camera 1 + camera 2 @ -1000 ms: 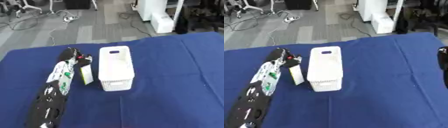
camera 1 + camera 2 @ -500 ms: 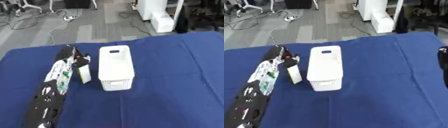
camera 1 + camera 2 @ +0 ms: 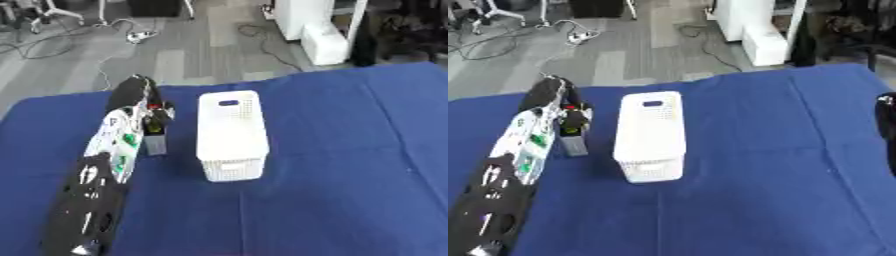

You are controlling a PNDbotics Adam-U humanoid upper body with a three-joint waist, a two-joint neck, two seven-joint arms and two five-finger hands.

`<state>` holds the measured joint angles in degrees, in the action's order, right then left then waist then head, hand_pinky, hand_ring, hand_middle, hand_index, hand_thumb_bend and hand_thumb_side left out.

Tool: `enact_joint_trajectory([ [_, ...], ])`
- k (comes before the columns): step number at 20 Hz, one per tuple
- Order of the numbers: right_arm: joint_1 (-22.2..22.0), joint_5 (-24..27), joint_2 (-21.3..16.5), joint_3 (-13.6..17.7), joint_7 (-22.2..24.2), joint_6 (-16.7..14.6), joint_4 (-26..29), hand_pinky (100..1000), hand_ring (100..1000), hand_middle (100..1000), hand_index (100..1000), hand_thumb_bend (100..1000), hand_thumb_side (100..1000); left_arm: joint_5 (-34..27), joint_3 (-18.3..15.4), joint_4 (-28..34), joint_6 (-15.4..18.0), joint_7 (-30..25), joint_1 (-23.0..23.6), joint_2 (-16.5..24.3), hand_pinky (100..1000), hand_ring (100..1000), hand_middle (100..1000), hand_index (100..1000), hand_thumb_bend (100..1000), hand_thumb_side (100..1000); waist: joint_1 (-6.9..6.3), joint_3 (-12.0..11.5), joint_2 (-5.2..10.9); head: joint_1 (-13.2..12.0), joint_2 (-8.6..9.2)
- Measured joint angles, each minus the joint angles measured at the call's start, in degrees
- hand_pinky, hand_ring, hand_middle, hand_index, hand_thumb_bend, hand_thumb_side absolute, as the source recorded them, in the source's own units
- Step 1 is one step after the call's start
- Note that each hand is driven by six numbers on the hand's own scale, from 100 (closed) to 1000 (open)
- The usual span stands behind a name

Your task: Pick up objects on the table and place them in the box.

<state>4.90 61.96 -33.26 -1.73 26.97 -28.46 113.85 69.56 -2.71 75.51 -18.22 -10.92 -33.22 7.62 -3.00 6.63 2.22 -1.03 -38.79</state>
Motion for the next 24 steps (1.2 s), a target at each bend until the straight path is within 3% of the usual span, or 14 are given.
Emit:
enact_joint_trajectory([
  [15,0.0,0.06,-0.02,0.0,-0.04,0.05,0.0,164,290,251,383,100,1000,-0.81,2.53,7.01,0.23,0.18,-2.62,1.02,100,230,463,312,175,158,-0.06,0.15,0.23,-0.08,0.1],
  [24,0.08,0.52,-0.07,0.0,-0.29,0.28,0.0,164,290,250,383,100,1000,-2.54,5.82,12.57,1.95,-2.03,-3.86,1.49,100,223,454,276,181,150,-0.28,0.5,0.47,-0.26,0.42],
])
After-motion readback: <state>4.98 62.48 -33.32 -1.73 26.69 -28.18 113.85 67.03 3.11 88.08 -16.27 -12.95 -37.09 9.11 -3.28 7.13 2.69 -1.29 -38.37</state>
